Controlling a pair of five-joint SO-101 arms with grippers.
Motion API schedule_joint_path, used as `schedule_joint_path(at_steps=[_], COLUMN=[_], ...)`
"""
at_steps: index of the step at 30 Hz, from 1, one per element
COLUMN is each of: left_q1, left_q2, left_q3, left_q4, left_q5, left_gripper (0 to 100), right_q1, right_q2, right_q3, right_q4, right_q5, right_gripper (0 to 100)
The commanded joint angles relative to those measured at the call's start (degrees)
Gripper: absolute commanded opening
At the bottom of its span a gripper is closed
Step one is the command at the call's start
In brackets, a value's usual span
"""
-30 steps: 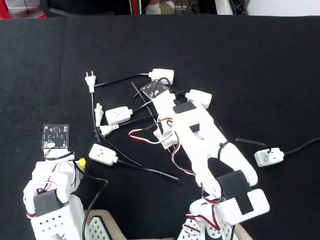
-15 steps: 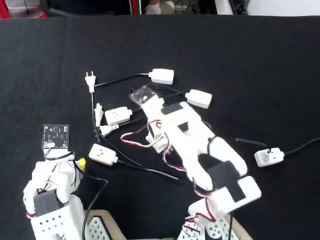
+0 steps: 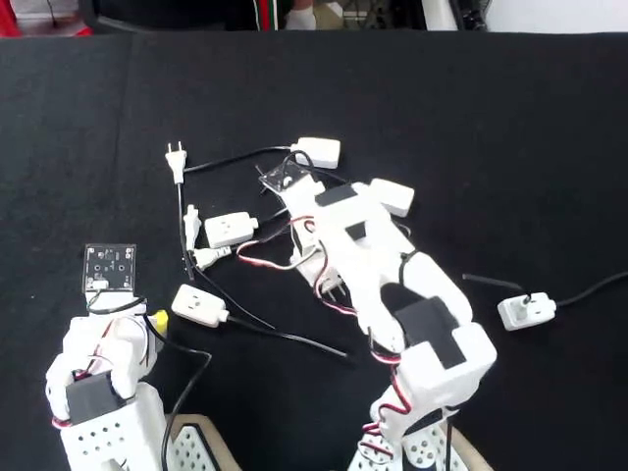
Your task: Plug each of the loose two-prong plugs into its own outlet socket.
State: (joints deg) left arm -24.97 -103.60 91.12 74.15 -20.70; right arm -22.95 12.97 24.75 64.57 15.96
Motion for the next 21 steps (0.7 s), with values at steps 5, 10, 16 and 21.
schedule_joint_path(at_steps=[5,10,16,21], left_q1=[-0.6,-0.6,-0.6,-0.6], left_q2=[-0.2,-0.2,-0.2,-0.2], left_q3=[-0.2,0.0,0.0,0.0], left_q4=[0.2,0.2,0.2,0.2], left_q5=[-0.4,-2.0,-2.2,-2.2], left_gripper=[26,26,26,26], right_q1=[4.3,3.7,5.7,9.7], right_q2=[-0.1,-0.2,0.1,0.3], right_q3=[-8.4,-11.3,-13.7,-11.8], right_q4=[7.7,11.0,14.4,14.2], right_q5=[0.0,0.3,2.2,6.2], right_gripper=[16.8,32.5,27.2,19.4])
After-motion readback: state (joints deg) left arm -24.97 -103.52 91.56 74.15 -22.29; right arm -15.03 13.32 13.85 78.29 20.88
